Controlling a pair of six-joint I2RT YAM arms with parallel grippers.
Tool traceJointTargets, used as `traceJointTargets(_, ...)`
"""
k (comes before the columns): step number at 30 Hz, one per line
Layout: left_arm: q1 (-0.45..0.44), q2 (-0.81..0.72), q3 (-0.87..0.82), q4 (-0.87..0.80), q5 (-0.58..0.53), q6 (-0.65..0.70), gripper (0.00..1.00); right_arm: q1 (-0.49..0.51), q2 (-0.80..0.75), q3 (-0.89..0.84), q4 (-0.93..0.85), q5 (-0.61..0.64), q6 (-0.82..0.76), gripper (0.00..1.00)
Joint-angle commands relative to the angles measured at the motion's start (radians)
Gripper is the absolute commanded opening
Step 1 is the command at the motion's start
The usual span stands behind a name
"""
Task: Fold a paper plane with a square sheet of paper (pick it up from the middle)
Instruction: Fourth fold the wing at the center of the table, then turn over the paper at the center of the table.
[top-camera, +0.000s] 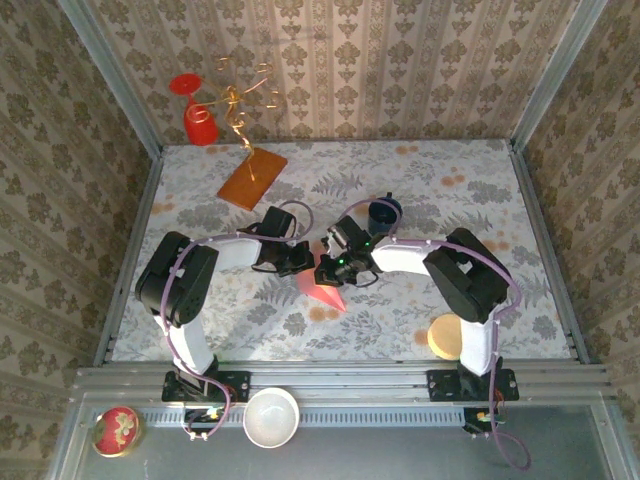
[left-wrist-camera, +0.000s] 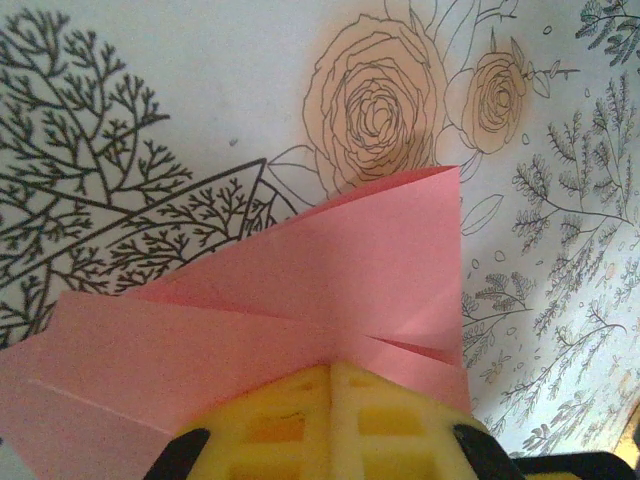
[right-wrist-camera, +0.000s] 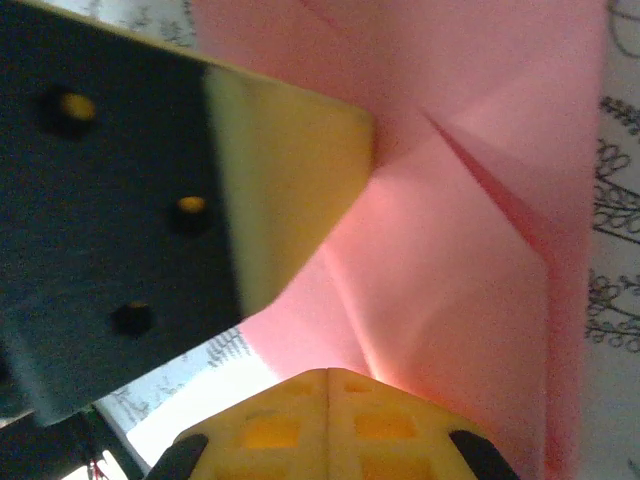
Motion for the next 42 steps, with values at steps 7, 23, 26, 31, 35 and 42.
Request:
traceJointTargets(7, 0.003, 0.09, 0.001, -0.179, -0.15, -0.028, 0.03, 0.0, 0.015, -0.073, -0.106, 0.043, -0.01, 0.0)
traceJointTargets(23, 0.006, 0.13, 0.024, -0.258, -0.217, -0.008, 0.03, -0.016, -0.276, -0.409, -0.117, -0.002, -0.049, 0.0)
traceJointTargets(26, 0.006, 0.123, 0.026, -0.248, -0.203, -0.005, 0.03, -0.026, -0.299, -0.462, -0.091, -0.002, -0.033, 0.0)
traceJointTargets(31, 0.0, 0.101, 0.038, -0.229, -0.171, 0.005, 0.03, -0.031, -0.349, -0.482, -0.008, -0.034, -0.005, 0.0)
traceJointTargets(35, -0.006, 0.089, 0.062, -0.242, -0.172, 0.01, 0.04, -0.03, -0.392, -0.417, 0.053, -0.03, -0.004, 0.01)
traceJointTargets(42, -0.011, 0.092, 0.058, -0.23, -0.156, -0.005, 0.04, -0.031, -0.242, -0.239, 0.056, -0.001, -0.015, 0.03)
